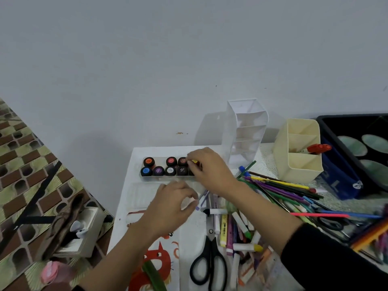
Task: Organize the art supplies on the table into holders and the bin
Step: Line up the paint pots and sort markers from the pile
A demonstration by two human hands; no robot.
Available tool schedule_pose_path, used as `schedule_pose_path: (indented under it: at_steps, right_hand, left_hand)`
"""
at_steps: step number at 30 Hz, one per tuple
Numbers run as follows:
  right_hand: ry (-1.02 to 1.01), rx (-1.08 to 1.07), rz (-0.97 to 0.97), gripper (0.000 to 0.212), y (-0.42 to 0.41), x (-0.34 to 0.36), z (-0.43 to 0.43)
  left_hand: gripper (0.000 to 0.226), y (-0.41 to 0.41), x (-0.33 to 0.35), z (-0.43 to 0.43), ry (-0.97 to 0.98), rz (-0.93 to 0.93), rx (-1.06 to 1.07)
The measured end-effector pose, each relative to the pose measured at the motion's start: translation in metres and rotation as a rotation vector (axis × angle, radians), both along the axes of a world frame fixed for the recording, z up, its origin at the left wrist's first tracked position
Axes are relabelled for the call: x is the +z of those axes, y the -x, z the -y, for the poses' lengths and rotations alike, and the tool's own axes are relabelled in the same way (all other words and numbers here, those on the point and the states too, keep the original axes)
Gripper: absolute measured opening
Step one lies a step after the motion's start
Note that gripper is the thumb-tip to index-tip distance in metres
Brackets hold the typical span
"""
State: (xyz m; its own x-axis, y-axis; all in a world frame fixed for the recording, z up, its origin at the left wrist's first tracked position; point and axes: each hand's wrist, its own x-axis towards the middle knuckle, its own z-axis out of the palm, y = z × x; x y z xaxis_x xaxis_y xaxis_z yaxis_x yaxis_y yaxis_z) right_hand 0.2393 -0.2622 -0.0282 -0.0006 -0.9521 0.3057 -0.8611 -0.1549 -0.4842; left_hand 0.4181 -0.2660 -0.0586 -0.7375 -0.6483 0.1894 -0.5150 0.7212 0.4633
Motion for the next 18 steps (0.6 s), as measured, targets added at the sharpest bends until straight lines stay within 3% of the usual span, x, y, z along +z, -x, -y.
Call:
schedule_pose_path:
  at_steps: [3, 5, 10, 13, 18]
  right_hand:
    - [-0.09, -0.001, 0.18, 0.015, 0.023, 0.026, -0.064]
    - [-0.214, 0.089, 0.183, 0.012, 0.037, 0.036, -0.103]
    - [-0.408, 0.237, -0.177, 0.016, 0.064, 0.034, -0.162]
    - [-0.397, 0.248, -0.283, 0.023, 0.072, 0.025, -0.176]
    - [-0.378, 0.263, -0.242, 0.031, 0.071, 0.007, -0.189]
  left_hand:
    - [0.035, 0.008, -0.01, -0.017, 0.003, 0.066, -0.043]
    - [0.043, 0.012, -0.017, -0.025, 0.028, 0.097, -0.048]
    - [0.05, 0.019, -0.023, -0.04, 0.041, 0.131, 0.003]
    - [0.035, 0.019, -0.022, -0.044, 0.029, 0.11, 0.044]
    - [0.016, 0.022, -0.017, -0.054, 0.039, 0.097, 0.139]
